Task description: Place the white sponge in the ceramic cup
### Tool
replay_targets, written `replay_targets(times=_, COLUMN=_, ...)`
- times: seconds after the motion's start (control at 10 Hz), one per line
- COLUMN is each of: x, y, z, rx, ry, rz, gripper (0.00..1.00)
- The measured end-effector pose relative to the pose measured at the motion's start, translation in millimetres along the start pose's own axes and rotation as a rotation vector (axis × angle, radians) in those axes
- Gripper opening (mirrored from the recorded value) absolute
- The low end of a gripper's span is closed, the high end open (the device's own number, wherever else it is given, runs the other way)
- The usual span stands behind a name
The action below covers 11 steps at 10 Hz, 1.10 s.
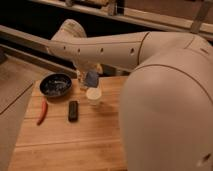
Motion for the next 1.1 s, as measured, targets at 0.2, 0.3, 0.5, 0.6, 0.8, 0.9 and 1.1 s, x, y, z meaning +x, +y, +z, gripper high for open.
replay_targets(times=0.2, x=-1.4, y=-0.7, z=0.0, rx=0.003, ry=-0.003, rz=0.001, gripper=0.0)
replay_targets(times=0.3, x=-8.3, y=-5.3, z=0.1, rx=0.02, ry=-0.018, rz=0.0, gripper=0.0)
replay_targets(times=0.5, x=-24.3, y=-14.6, z=7.0, rx=0.061, ry=-0.036, rz=0.004, gripper=0.0)
replay_targets(times=0.6, x=-27.4, y=-12.7, z=12.0, rx=0.063, ry=-0.031, rz=0.007, gripper=0.0)
replay_targets(times=0.8, x=-34.6, y=-2.7, z=12.2, rx=0.061, ry=-0.041, rz=0.0, gripper=0.0)
replay_targets(times=0.9, x=-36.6, y=2.1, z=10.8, rx=0.061, ry=-0.049, rz=-0.005, gripper=0.0)
replay_targets(times=1.1, x=-39.0, y=11.6, z=6.4, rx=0.058, ry=-0.064, rz=-0.01, gripper=0.0)
